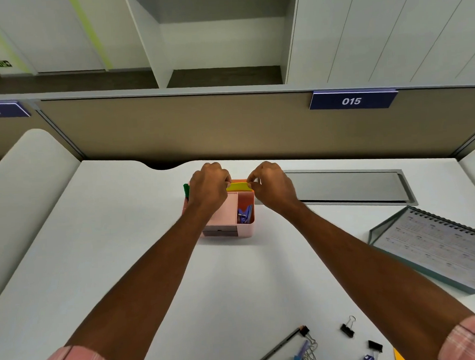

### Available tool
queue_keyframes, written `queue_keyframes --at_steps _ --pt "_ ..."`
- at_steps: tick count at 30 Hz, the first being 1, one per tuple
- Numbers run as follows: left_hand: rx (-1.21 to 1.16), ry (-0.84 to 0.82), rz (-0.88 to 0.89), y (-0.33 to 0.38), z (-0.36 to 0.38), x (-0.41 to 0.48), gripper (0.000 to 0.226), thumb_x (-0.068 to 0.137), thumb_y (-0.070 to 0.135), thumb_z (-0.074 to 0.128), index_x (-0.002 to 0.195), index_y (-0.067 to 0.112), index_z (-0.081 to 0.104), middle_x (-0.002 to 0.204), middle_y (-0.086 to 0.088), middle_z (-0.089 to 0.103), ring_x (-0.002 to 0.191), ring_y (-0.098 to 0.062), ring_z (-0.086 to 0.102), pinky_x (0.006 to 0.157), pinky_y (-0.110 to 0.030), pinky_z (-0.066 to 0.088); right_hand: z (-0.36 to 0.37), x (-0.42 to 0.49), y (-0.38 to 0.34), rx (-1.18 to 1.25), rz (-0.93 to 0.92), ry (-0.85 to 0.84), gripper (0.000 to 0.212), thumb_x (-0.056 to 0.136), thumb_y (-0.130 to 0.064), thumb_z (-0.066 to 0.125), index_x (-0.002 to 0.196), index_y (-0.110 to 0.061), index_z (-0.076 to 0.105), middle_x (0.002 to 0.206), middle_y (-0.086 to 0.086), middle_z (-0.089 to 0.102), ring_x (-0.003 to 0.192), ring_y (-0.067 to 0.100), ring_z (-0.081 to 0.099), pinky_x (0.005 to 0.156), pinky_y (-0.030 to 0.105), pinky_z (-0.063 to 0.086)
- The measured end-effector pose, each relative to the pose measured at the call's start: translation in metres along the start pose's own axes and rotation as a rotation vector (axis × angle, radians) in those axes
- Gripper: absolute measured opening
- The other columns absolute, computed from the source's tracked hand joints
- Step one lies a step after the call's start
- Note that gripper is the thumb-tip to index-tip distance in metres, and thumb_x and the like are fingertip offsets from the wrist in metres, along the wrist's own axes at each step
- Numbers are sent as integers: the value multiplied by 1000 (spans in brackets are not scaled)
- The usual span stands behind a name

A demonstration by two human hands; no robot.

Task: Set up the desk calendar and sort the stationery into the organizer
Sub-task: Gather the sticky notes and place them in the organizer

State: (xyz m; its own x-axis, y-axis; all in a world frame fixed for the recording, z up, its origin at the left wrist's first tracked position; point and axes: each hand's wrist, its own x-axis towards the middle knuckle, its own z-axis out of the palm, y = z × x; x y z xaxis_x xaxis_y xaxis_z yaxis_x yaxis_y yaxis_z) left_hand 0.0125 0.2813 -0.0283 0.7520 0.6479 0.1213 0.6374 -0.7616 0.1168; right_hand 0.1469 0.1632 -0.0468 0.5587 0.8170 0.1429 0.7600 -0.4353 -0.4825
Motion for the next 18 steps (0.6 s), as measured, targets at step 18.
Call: queue_keyframes --at_steps 18 --pt "27 -69 -9 2 14 -9 35 101 36 59 132 23 67 128 -7 65 114 -26 59 95 -40 51 12 -11 3 -56 3 -96 39 93 -42 69 122 -16 71 128 13 65 118 30 58 89 44 54"
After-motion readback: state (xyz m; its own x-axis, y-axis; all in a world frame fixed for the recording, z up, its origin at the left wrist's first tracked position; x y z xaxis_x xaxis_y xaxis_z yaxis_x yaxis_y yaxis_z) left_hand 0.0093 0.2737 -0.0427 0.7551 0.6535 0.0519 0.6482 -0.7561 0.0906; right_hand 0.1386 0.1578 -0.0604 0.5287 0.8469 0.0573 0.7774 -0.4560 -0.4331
